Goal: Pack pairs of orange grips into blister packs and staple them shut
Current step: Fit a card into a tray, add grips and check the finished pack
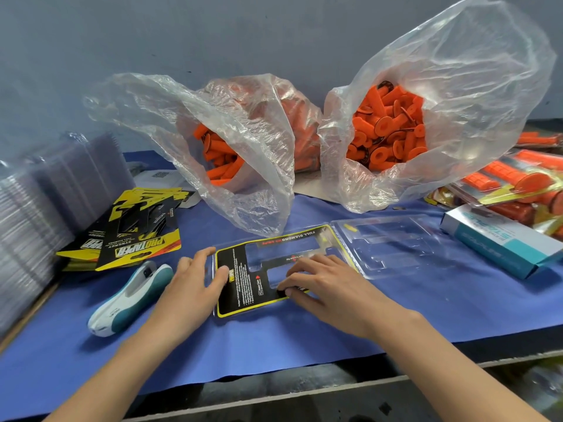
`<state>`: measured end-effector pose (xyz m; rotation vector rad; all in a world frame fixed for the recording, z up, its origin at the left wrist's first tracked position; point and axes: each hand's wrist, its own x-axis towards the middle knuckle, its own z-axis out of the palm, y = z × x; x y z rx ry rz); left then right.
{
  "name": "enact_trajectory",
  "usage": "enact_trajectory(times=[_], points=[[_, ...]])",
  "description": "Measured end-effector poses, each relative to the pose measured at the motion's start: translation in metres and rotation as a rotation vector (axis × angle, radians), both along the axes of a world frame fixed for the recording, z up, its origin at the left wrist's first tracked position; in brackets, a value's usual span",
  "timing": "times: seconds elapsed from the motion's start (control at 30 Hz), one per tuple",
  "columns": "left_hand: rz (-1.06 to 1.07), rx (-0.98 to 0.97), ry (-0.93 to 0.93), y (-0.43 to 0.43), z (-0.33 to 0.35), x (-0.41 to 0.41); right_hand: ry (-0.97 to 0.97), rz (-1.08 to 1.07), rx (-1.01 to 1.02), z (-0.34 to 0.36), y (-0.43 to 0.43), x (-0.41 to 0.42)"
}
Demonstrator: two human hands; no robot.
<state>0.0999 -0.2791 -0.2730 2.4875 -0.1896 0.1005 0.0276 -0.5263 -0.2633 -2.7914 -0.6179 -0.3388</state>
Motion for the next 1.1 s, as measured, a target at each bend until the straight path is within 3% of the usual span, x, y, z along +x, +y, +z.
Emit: enact_trajectory(times=[0.2,0.4,0.87,1.1], points=[[-0.264,0.126,-0.305,-0.005,0.002,-0.006,-0.096,-0.088,0.115,0.004,-0.011,0.009],[-0.517,0.268,-0.22,-0.017,-0.001,-0.003,0.02,-0.313,0.07,0.001,-0.03,0.02],[-0.451,0.325,-0.14,-0.012,0.003,0.002,0.1,-0.34,-0.036,0.0,-0.034,0.024],[-0.434,0.523,-0.227,-0.021,0.01,0.009,0.094,-0.338,-0.073,0.002,-0.034,0.026]])
